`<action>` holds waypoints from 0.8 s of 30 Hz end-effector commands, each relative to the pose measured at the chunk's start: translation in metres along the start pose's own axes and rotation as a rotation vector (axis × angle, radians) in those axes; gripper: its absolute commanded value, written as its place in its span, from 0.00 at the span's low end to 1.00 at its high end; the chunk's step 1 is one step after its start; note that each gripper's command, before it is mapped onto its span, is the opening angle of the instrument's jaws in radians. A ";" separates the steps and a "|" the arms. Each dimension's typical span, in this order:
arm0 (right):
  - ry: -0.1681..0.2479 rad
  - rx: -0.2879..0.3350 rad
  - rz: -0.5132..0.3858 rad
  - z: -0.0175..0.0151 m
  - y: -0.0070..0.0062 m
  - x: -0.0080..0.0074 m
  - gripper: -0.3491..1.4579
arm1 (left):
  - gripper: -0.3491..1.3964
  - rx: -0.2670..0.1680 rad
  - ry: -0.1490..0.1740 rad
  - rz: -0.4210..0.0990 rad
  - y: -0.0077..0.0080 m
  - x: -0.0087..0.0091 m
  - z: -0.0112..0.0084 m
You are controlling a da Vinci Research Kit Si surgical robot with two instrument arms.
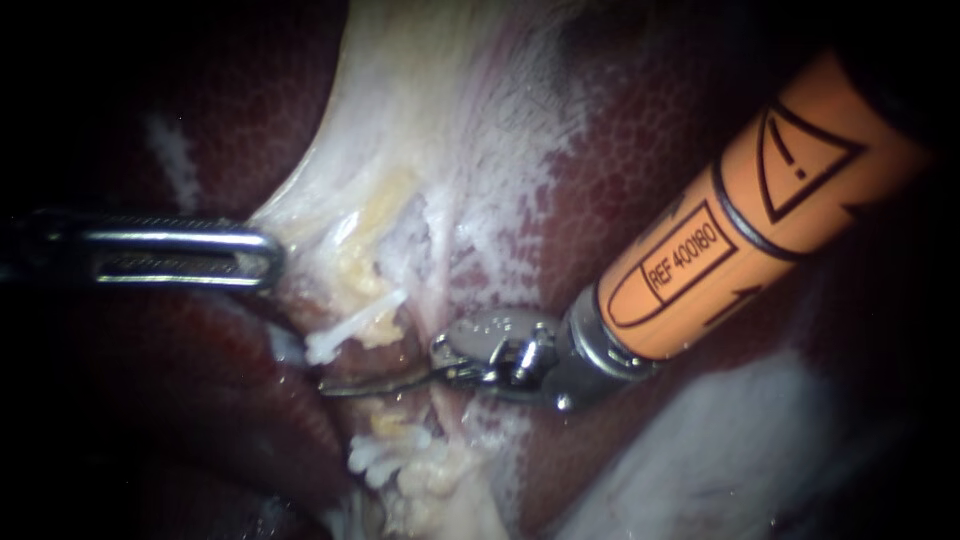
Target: Go back from the cut left tube
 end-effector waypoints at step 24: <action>0.036 0.020 0.003 -0.0003 0.0002 -0.0001 0.59 | 0.00 0.000 0.000 0.000 0.0000 0.0000 0.0000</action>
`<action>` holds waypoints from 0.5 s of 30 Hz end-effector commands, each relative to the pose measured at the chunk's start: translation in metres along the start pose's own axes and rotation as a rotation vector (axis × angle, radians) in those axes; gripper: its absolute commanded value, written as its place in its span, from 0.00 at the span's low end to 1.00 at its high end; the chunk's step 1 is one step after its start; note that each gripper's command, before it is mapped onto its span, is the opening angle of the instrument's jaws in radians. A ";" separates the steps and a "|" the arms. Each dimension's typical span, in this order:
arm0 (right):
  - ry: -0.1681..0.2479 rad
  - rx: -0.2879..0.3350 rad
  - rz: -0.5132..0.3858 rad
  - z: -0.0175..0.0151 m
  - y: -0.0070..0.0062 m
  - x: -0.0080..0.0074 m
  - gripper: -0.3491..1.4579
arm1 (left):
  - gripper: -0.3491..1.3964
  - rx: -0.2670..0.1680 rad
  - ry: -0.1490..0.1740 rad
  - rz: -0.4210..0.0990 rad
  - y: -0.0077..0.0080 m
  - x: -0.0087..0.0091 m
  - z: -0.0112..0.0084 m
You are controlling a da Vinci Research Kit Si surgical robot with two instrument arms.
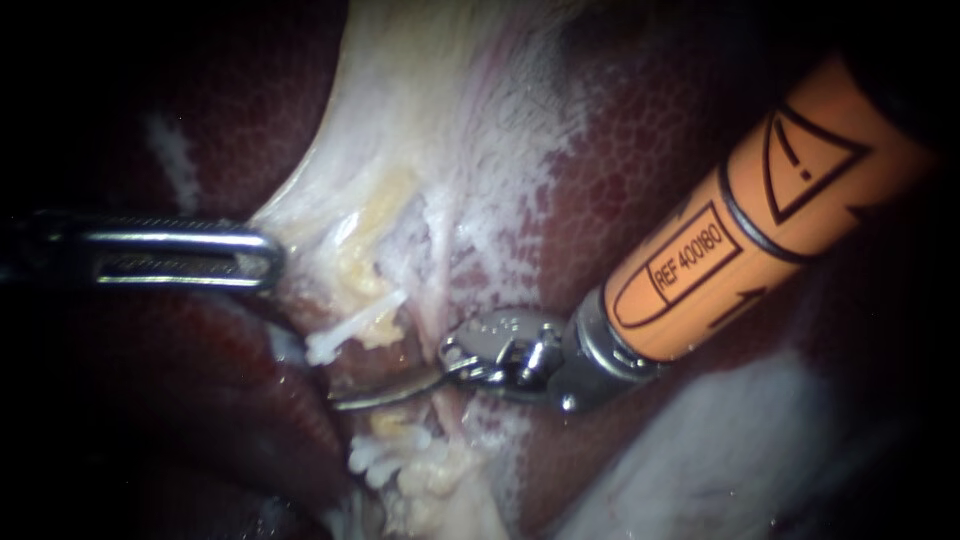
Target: Go back from the cut left tube
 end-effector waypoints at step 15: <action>0.000 0.001 -0.001 -0.0005 -0.0002 -0.0002 0.64 | 0.00 0.000 0.000 0.000 0.0000 0.0000 0.0000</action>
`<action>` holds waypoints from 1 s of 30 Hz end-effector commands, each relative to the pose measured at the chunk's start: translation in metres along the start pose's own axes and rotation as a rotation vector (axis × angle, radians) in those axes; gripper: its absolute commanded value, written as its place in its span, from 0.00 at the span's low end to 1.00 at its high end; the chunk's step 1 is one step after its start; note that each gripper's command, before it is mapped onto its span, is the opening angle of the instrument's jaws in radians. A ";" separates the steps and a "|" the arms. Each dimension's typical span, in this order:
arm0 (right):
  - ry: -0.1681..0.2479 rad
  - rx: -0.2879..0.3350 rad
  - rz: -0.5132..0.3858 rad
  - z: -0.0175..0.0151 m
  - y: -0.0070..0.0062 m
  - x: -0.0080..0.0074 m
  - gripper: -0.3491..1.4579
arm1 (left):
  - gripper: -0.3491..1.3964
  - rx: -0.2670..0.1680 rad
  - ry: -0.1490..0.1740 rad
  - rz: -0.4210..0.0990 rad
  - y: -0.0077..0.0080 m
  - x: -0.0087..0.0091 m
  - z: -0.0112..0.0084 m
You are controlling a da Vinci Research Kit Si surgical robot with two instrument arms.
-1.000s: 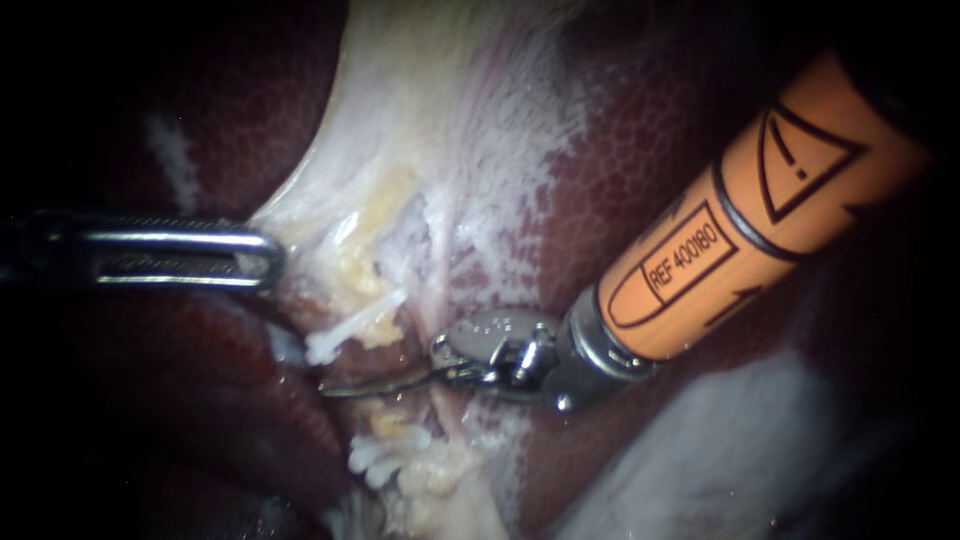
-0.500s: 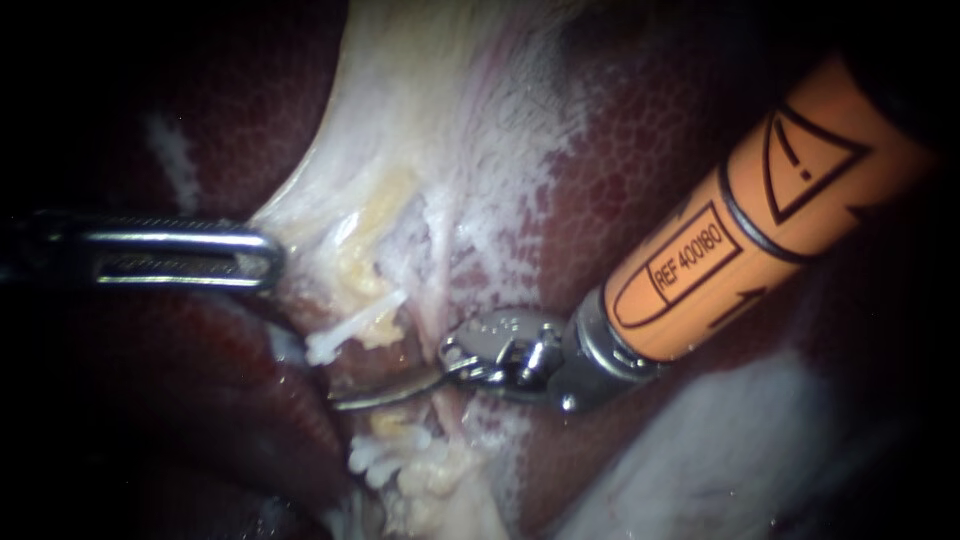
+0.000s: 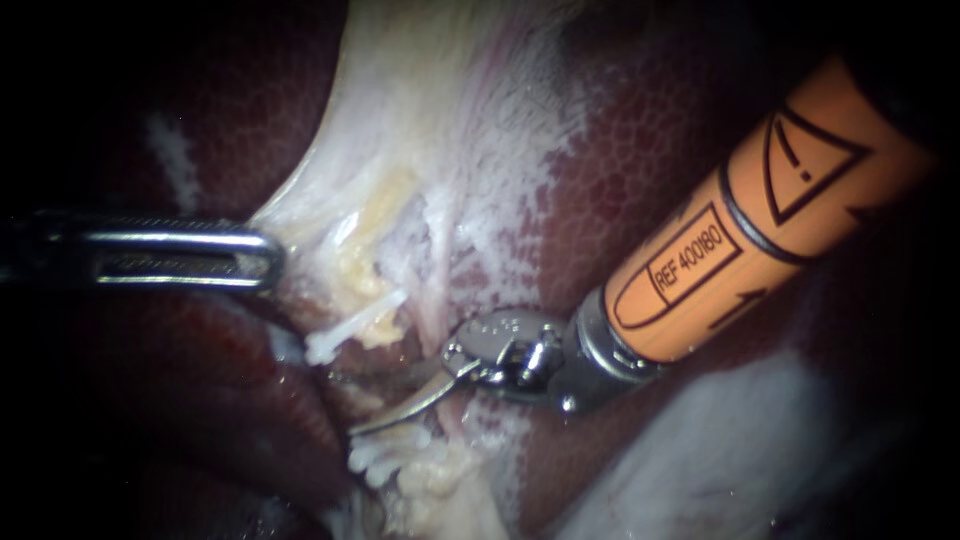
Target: Go back from the cut left tube
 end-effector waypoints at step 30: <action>0.057 -0.119 -0.096 -0.0153 -0.0038 0.0003 0.73 | 0.00 0.002 0.000 0.002 0.0005 0.0003 0.0000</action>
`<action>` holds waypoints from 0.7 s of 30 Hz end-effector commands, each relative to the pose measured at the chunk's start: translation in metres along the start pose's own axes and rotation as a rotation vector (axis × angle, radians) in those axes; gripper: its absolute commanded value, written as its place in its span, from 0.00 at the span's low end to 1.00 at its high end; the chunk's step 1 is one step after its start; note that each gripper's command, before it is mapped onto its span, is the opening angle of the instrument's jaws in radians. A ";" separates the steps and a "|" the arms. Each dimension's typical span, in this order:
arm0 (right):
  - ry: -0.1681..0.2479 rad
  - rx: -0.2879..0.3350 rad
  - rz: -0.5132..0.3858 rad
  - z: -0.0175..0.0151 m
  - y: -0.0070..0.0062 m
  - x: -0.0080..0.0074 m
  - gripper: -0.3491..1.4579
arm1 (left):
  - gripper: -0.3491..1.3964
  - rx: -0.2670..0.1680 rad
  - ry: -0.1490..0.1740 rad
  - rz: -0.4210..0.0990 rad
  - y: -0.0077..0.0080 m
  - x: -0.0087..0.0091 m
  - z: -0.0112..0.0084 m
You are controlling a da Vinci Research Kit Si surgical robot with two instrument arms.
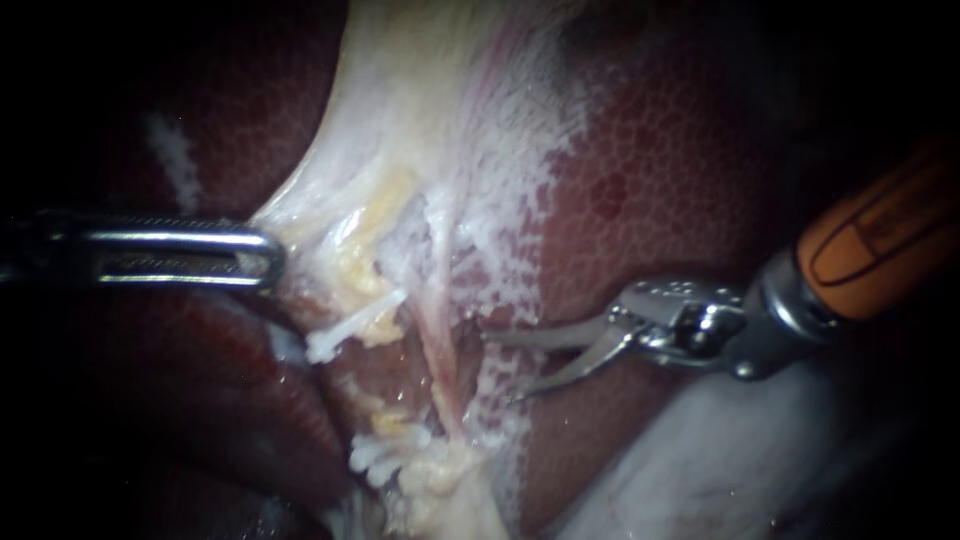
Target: Go back from the cut left tube
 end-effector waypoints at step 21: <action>0.018 -0.273 -0.345 -0.0021 -0.0025 0.0015 0.96 | 0.00 0.000 0.000 0.001 0.0002 0.0002 0.0001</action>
